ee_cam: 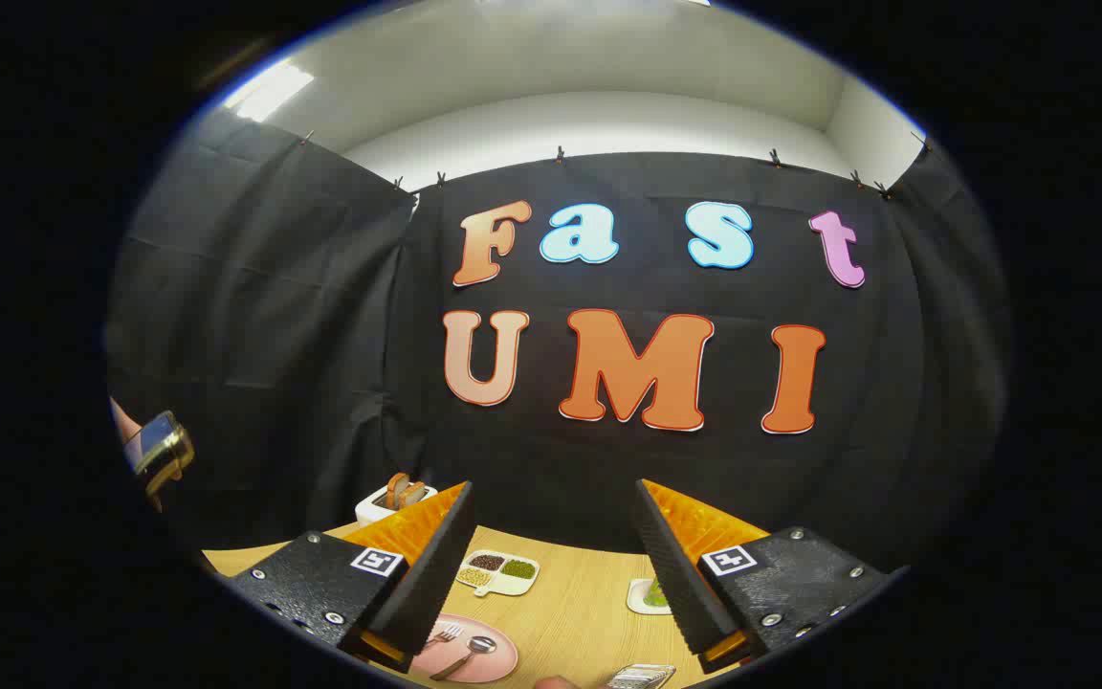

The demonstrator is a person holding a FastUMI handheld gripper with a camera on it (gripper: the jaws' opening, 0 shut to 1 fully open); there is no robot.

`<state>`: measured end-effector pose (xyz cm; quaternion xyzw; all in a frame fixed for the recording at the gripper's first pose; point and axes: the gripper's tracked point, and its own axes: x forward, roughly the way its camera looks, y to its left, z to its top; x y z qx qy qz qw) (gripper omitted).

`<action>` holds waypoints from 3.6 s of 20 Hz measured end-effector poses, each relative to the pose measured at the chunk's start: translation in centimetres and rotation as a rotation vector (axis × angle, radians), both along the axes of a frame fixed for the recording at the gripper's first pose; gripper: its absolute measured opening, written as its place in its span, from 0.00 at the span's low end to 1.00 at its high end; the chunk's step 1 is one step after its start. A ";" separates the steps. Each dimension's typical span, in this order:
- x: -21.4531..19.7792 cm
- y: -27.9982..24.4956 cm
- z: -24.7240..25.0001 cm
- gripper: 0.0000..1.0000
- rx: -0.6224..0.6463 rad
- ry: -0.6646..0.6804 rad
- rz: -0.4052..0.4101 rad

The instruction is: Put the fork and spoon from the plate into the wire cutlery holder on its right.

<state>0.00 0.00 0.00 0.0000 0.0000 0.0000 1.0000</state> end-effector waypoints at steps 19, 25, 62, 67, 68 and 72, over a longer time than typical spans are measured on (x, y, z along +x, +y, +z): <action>0.5 1.1 -1.1 0.97 0.007 0.044 0.016; 0.9 1.2 -2.3 0.97 -0.002 0.079 0.009; -2.8 12.9 -33.2 0.80 -0.003 1.113 0.113; -4.1 13.2 -36.6 0.56 -0.004 1.286 0.077; -4.4 13.0 -37.1 0.50 -0.007 1.318 0.062; -4.9 13.4 -38.7 0.31 0.018 1.396 0.044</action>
